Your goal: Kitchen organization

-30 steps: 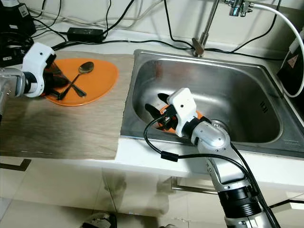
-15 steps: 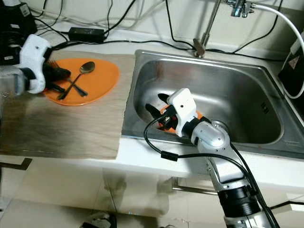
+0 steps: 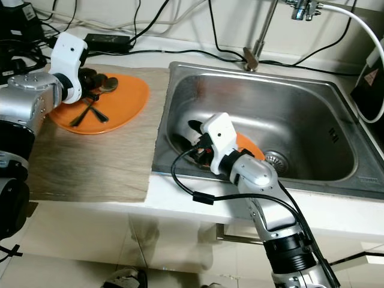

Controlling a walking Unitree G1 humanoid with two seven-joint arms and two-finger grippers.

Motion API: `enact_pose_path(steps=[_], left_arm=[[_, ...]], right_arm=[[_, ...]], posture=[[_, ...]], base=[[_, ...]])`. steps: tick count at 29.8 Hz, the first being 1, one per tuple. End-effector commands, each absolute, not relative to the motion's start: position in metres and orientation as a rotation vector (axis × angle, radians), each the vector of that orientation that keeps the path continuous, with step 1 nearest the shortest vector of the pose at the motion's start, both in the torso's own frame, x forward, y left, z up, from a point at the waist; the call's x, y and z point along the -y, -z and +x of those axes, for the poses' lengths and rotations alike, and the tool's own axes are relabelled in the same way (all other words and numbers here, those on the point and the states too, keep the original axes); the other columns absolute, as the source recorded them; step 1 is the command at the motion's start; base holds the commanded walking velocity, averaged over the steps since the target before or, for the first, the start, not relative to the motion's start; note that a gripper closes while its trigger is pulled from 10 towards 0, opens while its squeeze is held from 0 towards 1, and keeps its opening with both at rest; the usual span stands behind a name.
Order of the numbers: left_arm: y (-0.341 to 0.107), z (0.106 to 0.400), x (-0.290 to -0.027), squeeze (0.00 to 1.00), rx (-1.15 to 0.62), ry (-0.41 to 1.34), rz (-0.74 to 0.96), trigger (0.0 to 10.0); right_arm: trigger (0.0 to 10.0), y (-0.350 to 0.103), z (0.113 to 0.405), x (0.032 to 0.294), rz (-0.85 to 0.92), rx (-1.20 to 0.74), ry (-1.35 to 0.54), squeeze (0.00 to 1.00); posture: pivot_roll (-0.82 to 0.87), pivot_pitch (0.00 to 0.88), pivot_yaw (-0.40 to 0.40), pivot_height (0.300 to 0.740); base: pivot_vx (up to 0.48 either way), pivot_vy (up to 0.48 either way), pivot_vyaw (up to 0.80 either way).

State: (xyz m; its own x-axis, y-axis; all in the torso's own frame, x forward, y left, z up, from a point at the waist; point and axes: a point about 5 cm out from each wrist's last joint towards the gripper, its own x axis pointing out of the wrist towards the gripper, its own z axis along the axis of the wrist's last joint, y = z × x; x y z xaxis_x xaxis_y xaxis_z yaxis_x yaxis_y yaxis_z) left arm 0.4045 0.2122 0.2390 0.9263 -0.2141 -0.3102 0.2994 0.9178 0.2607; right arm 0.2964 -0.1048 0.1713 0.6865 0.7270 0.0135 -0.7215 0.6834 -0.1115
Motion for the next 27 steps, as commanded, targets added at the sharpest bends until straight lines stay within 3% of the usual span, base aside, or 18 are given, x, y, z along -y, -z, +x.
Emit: enact_pose_path(steps=[1, 18, 19, 20, 21, 27], left_arm=[[-0.245, 0.407, -0.211, 1.0, -0.264, 0.268, 0.336, 10.0], [-0.231, 0.411, -0.217, 1.0, -0.359, 0.268, 0.395, 10.0], [-0.229, 0.411, -0.218, 0.92, -0.369, 0.256, 0.41, 10.0], [-0.228, 0.411, -0.218, 0.3, -0.379, 0.243, 0.42, 10.0], [-0.226, 0.411, -0.219, 0.0, -0.396, 0.227, 0.42, 10.0], [-0.219, 0.41, -0.22, 0.0, -0.439, 0.204, 0.376, 10.0]], right_arm=[[10.0, -0.187, 0.295, 0.103, -0.076, 0.103, -0.854, 0.0], [10.0, -0.198, 0.286, 0.107, -0.119, 0.051, -0.993, 0.0], [10.0, -0.197, 0.285, 0.107, -0.12, 0.046, -0.999, 0.0], [10.0, -0.197, 0.284, 0.106, -0.121, 0.042, -1.005, 0.0], [10.0, -0.197, 0.283, 0.106, -0.121, 0.038, -1.011, 0.0], [10.0, -0.196, 0.279, 0.106, -0.125, 0.027, -1.029, 0.0]], posture=[[0.08, 0.041, -0.019, 0.74], [0.07, 0.052, -0.02, 0.74], [0.07, 0.052, -0.02, 0.74], [0.06, 0.052, -0.019, 0.74], [0.06, 0.053, -0.018, 0.74], [0.05, 0.052, -0.011, 0.74]], base=[[0.0, 0.0, 0.0], [0.0, 0.0, 0.0], [0.0, 0.0, 0.0], [0.0, 0.0, 0.0], [0.0, 0.0, 0.0], [0.0, 0.0, 0.0]])
